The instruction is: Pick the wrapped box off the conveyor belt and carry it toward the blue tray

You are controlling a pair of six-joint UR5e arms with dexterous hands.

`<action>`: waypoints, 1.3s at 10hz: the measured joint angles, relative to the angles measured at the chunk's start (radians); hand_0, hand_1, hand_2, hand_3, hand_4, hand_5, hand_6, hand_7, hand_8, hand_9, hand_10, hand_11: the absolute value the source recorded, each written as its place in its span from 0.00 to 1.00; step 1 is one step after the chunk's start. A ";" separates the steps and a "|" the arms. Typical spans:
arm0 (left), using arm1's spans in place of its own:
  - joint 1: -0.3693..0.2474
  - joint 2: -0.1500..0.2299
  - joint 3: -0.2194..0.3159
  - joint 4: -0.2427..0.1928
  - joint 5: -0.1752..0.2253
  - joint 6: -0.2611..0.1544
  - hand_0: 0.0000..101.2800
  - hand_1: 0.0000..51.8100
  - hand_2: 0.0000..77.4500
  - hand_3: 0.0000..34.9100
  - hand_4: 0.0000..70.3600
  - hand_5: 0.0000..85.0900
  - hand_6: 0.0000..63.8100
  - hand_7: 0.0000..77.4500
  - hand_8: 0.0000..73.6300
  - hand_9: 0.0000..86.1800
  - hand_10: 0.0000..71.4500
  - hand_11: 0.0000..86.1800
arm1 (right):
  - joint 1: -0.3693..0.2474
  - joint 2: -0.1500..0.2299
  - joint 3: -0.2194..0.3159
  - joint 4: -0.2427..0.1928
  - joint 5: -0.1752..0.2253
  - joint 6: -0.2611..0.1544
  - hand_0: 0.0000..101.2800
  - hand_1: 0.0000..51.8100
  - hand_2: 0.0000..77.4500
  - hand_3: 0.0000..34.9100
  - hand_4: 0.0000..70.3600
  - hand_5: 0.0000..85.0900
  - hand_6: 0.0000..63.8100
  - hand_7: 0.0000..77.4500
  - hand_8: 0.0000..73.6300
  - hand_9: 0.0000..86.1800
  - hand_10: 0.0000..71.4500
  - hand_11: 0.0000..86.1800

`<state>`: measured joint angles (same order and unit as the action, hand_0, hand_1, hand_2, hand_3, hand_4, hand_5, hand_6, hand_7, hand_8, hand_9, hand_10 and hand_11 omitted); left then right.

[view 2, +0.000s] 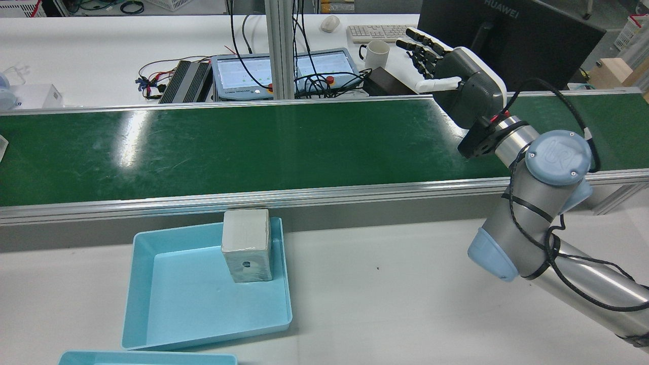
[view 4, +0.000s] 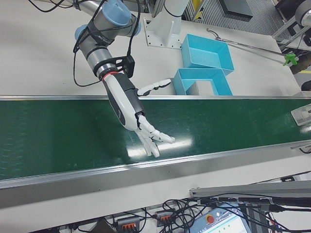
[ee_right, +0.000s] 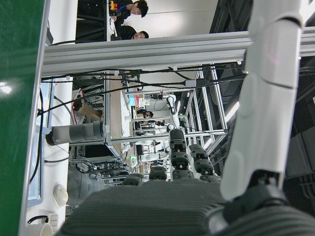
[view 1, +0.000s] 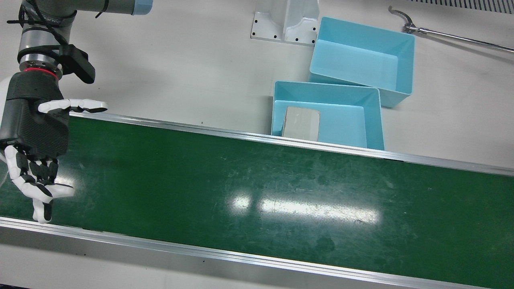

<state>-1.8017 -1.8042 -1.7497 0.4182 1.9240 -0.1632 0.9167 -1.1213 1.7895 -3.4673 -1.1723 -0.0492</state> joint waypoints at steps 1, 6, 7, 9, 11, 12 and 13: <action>0.000 0.000 0.000 0.000 0.000 0.000 0.00 0.00 0.01 0.00 0.00 0.01 0.01 0.01 0.01 0.01 0.01 0.01 | -0.014 0.007 -0.011 0.003 0.000 0.002 0.47 0.21 0.11 0.00 0.15 0.17 0.15 0.25 0.04 0.04 0.01 0.02; 0.000 0.000 0.000 0.000 0.000 0.000 0.00 0.00 0.01 0.00 0.00 0.01 0.01 0.01 0.01 0.01 0.00 0.01 | -0.075 0.033 -0.032 -0.012 0.008 0.005 0.46 0.34 0.13 0.00 0.09 0.11 0.06 0.16 0.05 0.01 0.00 0.01; 0.000 0.000 0.000 0.000 0.000 0.000 0.00 0.00 0.01 0.00 0.00 0.01 0.01 0.01 0.01 0.01 0.00 0.01 | -0.078 0.033 -0.020 -0.038 0.009 0.006 0.49 0.42 0.23 0.00 0.12 0.17 0.08 0.20 0.05 0.01 0.00 0.01; 0.000 0.000 0.000 0.000 0.000 0.000 0.00 0.00 0.01 0.00 0.00 0.01 0.01 0.01 0.01 0.01 0.01 0.01 | -0.080 0.034 -0.007 -0.074 0.012 0.007 0.49 0.32 0.21 0.00 0.12 0.18 0.08 0.20 0.05 0.01 0.00 0.01; 0.000 0.000 0.000 0.000 0.000 0.000 0.00 0.00 0.01 0.00 0.00 0.01 0.01 0.01 0.01 0.01 0.01 0.01 | -0.082 0.037 -0.005 -0.070 0.014 0.008 0.46 0.20 0.11 0.00 0.10 0.13 0.08 0.15 0.05 0.01 0.00 0.01; 0.000 0.000 0.000 0.000 0.000 0.000 0.00 0.00 0.01 0.00 0.00 0.01 0.01 0.01 0.01 0.01 0.01 0.01 | -0.082 0.044 -0.004 -0.065 0.015 0.006 0.46 0.28 0.12 0.00 0.12 0.12 0.09 0.20 0.03 0.02 0.00 0.01; 0.000 0.000 0.000 0.000 0.000 0.000 0.00 0.00 0.01 0.00 0.00 0.01 0.00 0.01 0.01 0.01 0.00 0.01 | -0.083 0.052 -0.002 -0.063 0.015 0.005 0.46 0.28 0.12 0.00 0.12 0.12 0.09 0.20 0.03 0.02 0.00 0.01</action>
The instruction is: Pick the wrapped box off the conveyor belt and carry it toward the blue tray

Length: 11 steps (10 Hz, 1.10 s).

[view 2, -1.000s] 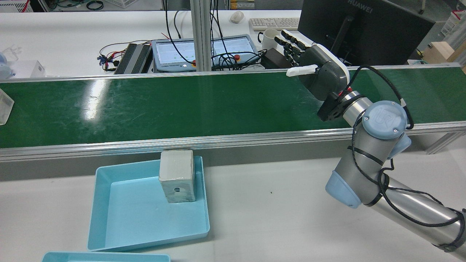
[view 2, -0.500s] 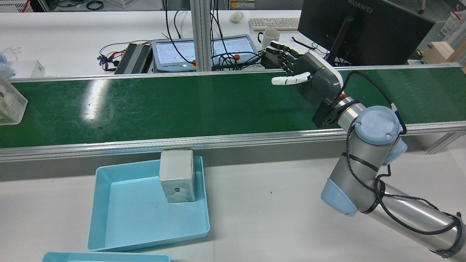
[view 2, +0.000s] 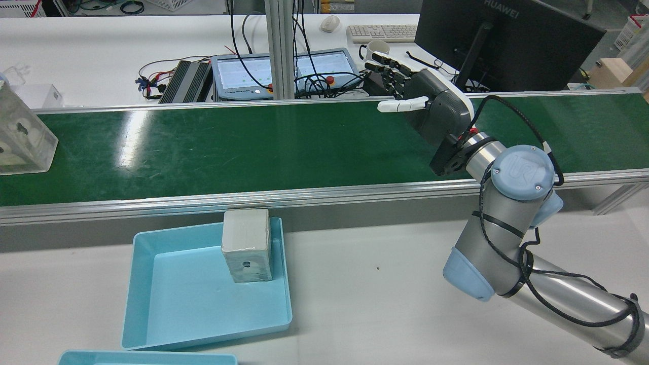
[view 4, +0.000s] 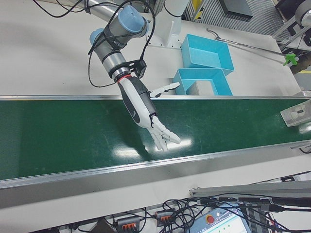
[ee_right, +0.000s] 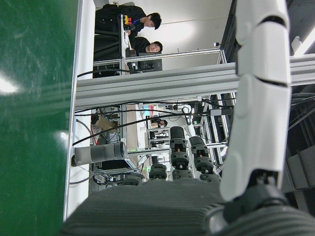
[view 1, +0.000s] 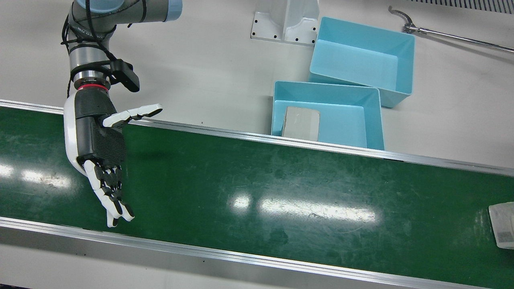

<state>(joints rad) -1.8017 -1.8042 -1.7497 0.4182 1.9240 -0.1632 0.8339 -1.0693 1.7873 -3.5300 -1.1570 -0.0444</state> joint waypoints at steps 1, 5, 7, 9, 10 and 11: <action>0.000 0.000 0.000 0.000 0.000 0.000 0.00 0.00 0.01 0.00 0.00 0.01 0.00 0.01 0.01 0.01 0.00 0.01 | 0.000 0.005 0.001 0.001 0.000 -0.001 0.46 0.28 0.13 0.00 0.14 0.14 0.09 0.21 0.03 0.02 0.00 0.01; 0.000 0.000 0.000 0.000 0.000 0.000 0.00 0.00 0.01 0.00 0.00 0.01 0.01 0.01 0.01 0.01 0.01 0.01 | -0.015 0.007 -0.009 0.003 -0.001 -0.003 0.47 0.25 0.13 0.00 0.14 0.14 0.09 0.20 0.04 0.04 0.00 0.01; 0.000 0.000 0.000 0.000 0.000 0.000 0.00 0.00 0.01 0.00 0.00 0.01 0.00 0.01 0.01 0.01 0.01 0.01 | -0.027 0.009 -0.012 0.003 0.007 -0.003 0.46 0.25 0.13 0.00 0.14 0.14 0.09 0.23 0.04 0.04 0.00 0.01; 0.000 0.000 0.000 0.000 0.000 0.000 0.00 0.00 0.01 0.00 0.00 0.01 0.01 0.01 0.01 0.01 0.01 0.01 | -0.034 0.010 -0.008 0.003 0.026 -0.004 0.46 0.25 0.11 0.00 0.16 0.15 0.10 0.21 0.02 0.04 0.00 0.01; 0.000 0.000 0.000 0.000 0.000 0.000 0.00 0.00 0.01 0.00 0.00 0.01 0.01 0.01 0.01 0.01 0.00 0.01 | -0.032 0.009 0.000 0.003 0.028 -0.002 0.47 0.26 0.12 0.00 0.12 0.13 0.08 0.20 0.04 0.04 0.00 0.01; 0.000 0.000 0.000 0.000 0.000 0.000 0.00 0.00 0.01 0.00 0.00 0.01 0.01 0.01 0.01 0.01 0.00 0.01 | -0.032 0.007 0.012 0.003 0.028 -0.001 0.47 0.26 0.12 0.00 0.12 0.13 0.08 0.20 0.04 0.04 0.00 0.01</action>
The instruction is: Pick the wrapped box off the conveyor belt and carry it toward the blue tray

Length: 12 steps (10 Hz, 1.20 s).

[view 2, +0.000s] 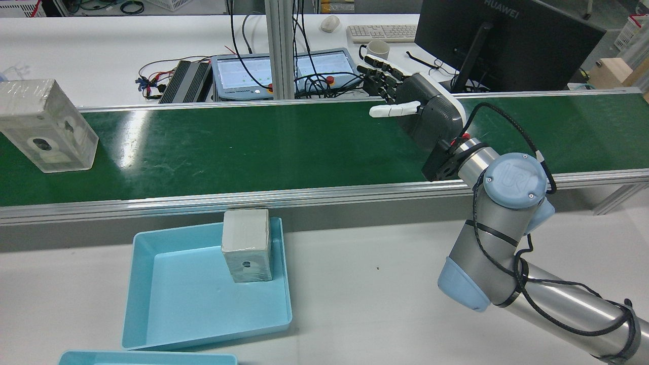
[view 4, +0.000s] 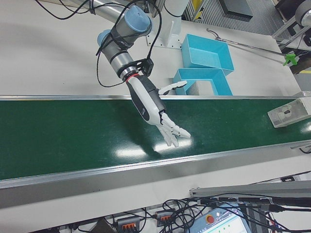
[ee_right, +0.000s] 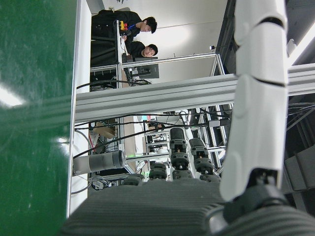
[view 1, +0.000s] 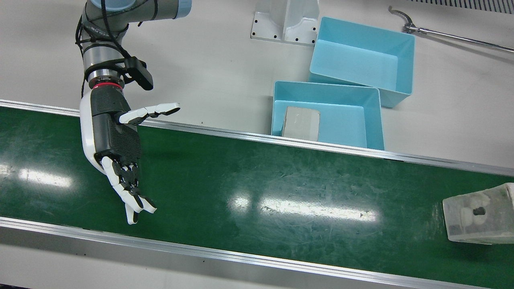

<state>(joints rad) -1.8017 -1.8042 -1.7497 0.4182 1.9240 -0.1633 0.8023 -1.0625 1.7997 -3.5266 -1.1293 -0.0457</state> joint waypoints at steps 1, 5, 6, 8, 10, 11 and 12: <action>0.000 0.000 0.000 0.000 0.000 0.000 0.00 0.00 0.01 0.00 0.00 0.01 0.01 0.01 0.01 0.01 0.00 0.01 | -0.002 -0.001 0.005 0.000 0.000 0.000 0.47 0.26 0.12 0.00 0.12 0.13 0.09 0.20 0.04 0.03 0.00 0.01; 0.000 0.000 0.000 0.000 0.000 0.000 0.00 0.00 0.01 0.00 0.00 0.01 0.00 0.01 0.01 0.01 0.01 0.01 | -0.010 0.001 0.003 0.000 0.002 -0.002 0.47 0.24 0.10 0.00 0.13 0.13 0.09 0.20 0.02 0.03 0.00 0.01; 0.000 0.000 0.000 0.000 0.000 0.000 0.00 0.00 0.01 0.00 0.00 0.01 0.00 0.01 0.01 0.01 0.01 0.01 | -0.009 0.001 0.001 0.001 0.002 -0.002 0.46 0.24 0.10 0.00 0.13 0.13 0.09 0.20 0.04 0.04 0.00 0.01; 0.000 0.000 0.000 0.000 0.000 0.000 0.00 0.00 0.01 0.00 0.00 0.01 0.01 0.01 0.01 0.01 0.01 0.01 | 0.000 0.003 -0.002 0.003 0.000 -0.002 0.47 0.25 0.11 0.00 0.22 0.15 0.15 0.27 0.04 0.04 0.00 0.01; 0.000 0.000 0.000 0.000 0.000 0.000 0.00 0.00 0.01 0.00 0.00 0.01 0.01 0.01 0.01 0.01 0.01 0.01 | 0.020 0.010 -0.002 0.004 -0.012 -0.004 0.47 0.25 0.11 0.00 0.27 0.14 0.17 0.32 0.04 0.04 0.00 0.01; 0.000 0.000 0.000 0.000 0.000 0.000 0.00 0.00 0.01 0.00 0.00 0.01 0.00 0.01 0.01 0.01 0.00 0.01 | 0.031 0.012 -0.003 0.003 -0.027 -0.004 0.47 0.27 0.11 0.00 0.27 0.15 0.17 0.32 0.04 0.04 0.00 0.01; 0.000 0.000 0.000 0.000 0.000 0.000 0.00 0.00 0.01 0.00 0.00 0.01 0.00 0.01 0.01 0.01 0.00 0.01 | 0.042 0.013 -0.005 0.002 -0.045 -0.005 0.49 0.32 0.12 0.00 0.26 0.17 0.17 0.32 0.07 0.07 0.00 0.01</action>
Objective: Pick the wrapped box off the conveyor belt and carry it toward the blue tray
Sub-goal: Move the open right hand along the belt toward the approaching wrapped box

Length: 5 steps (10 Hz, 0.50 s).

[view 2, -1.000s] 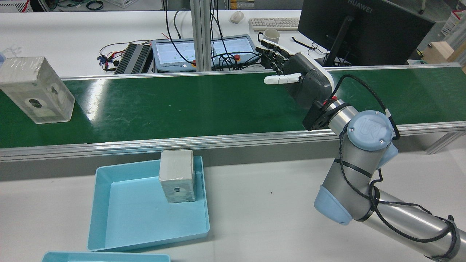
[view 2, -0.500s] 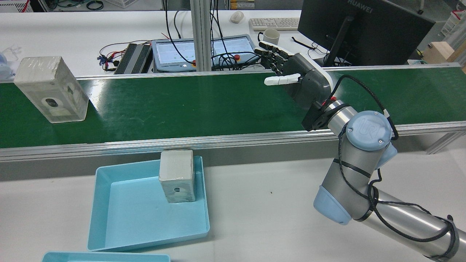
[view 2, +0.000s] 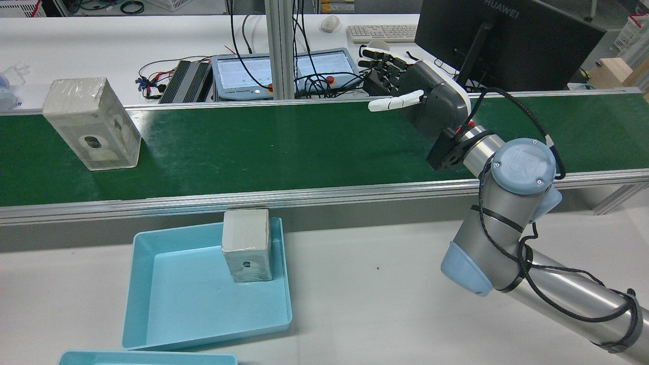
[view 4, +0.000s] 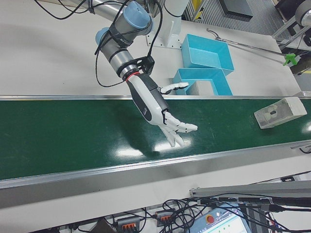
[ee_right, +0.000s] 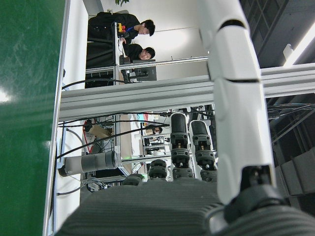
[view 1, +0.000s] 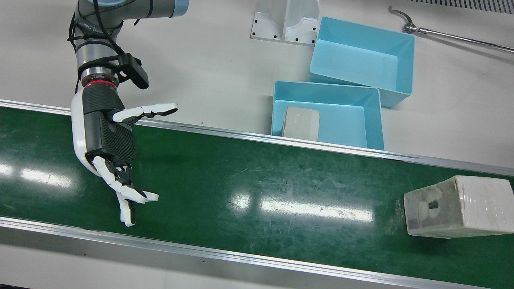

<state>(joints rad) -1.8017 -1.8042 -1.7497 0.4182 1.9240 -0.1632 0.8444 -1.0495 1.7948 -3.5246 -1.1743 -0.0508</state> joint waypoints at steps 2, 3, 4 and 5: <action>0.000 0.000 0.000 0.000 0.000 0.000 0.00 0.00 0.01 0.00 0.00 0.01 0.00 0.01 0.01 0.01 0.00 0.01 | 0.018 0.001 -0.013 -0.003 -0.040 -0.001 0.51 0.36 0.15 0.00 0.23 0.19 0.16 0.32 0.07 0.07 0.00 0.01; 0.000 0.000 0.000 0.000 0.000 0.000 0.00 0.00 0.01 0.00 0.00 0.01 0.01 0.01 0.01 0.01 0.01 0.01 | 0.025 0.001 -0.022 -0.004 -0.054 -0.001 0.51 0.36 0.15 0.00 0.23 0.19 0.14 0.32 0.07 0.07 0.00 0.01; 0.000 0.000 0.000 0.000 0.000 0.000 0.00 0.00 0.01 0.00 0.00 0.01 0.01 0.01 0.01 0.01 0.01 0.01 | 0.030 0.002 -0.030 -0.004 -0.061 -0.001 0.48 0.22 0.04 0.00 0.18 0.17 0.14 0.27 0.07 0.07 0.00 0.01; 0.000 0.000 0.000 0.000 0.000 0.000 0.00 0.00 0.01 0.00 0.00 0.01 0.01 0.01 0.01 0.01 0.01 0.01 | 0.033 0.003 -0.035 -0.003 -0.063 -0.001 0.48 0.22 0.04 0.00 0.18 0.17 0.14 0.27 0.07 0.07 0.00 0.01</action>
<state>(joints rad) -1.8017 -1.8042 -1.7497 0.4182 1.9240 -0.1632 0.8773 -1.0464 1.7593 -3.5274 -1.2373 -0.0514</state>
